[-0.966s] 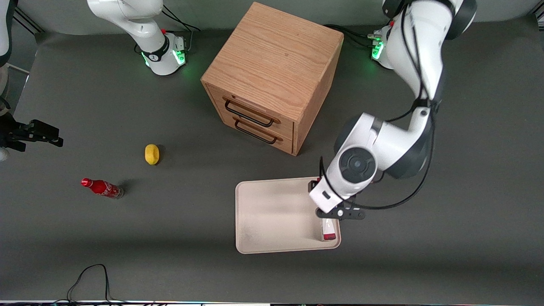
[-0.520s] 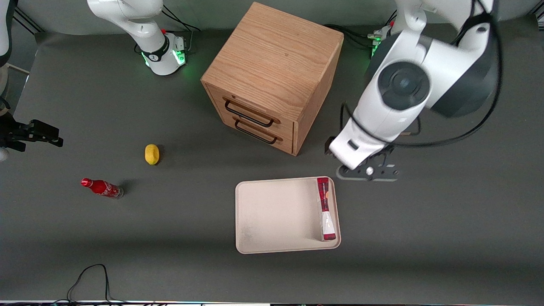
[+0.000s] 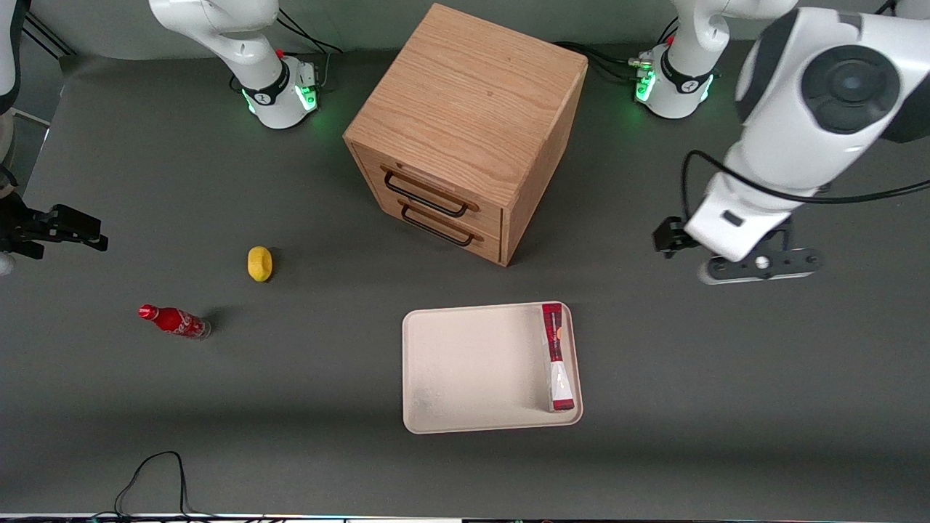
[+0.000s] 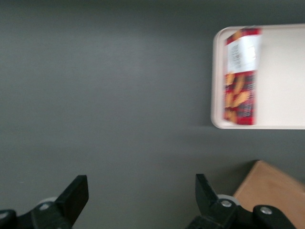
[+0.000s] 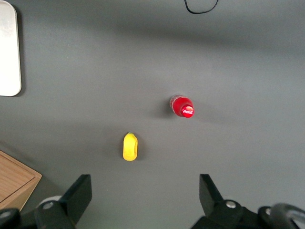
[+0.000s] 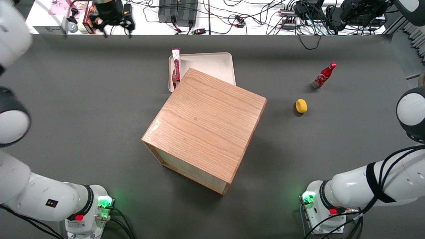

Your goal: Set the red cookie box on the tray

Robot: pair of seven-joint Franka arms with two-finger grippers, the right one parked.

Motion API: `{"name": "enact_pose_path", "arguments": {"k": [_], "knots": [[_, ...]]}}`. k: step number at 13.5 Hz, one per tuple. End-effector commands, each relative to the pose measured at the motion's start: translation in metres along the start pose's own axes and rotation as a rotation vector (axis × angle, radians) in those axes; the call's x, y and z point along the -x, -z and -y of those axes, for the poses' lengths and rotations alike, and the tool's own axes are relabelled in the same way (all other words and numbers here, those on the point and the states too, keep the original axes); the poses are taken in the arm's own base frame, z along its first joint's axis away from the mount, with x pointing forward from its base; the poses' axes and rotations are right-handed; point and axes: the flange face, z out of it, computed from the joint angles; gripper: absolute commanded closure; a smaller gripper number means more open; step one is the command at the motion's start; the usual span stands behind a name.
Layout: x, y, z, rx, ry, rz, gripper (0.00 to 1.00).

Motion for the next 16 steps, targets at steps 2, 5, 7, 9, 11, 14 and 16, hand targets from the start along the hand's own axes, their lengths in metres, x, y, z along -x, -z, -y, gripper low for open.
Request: {"name": "enact_pose_path", "arguments": {"k": [2, 5, 7, 9, 11, 14, 16], "knots": [[0.010, -0.013, 0.079, 0.013, -0.036, 0.013, 0.00], [0.003, -0.015, 0.124, 0.046, -0.058, 0.019, 0.00], [-0.001, -0.013, 0.150, 0.051, -0.066, 0.010, 0.00], [-0.003, -0.007, 0.155, 0.056, -0.066, -0.002, 0.00], [-0.010, 0.007, 0.160, 0.058, -0.049, -0.030, 0.00], [-0.013, 0.028, 0.156, 0.065, -0.045, -0.018, 0.00], [-0.012, 0.037, 0.159, 0.096, -0.035, 0.022, 0.00]]}}
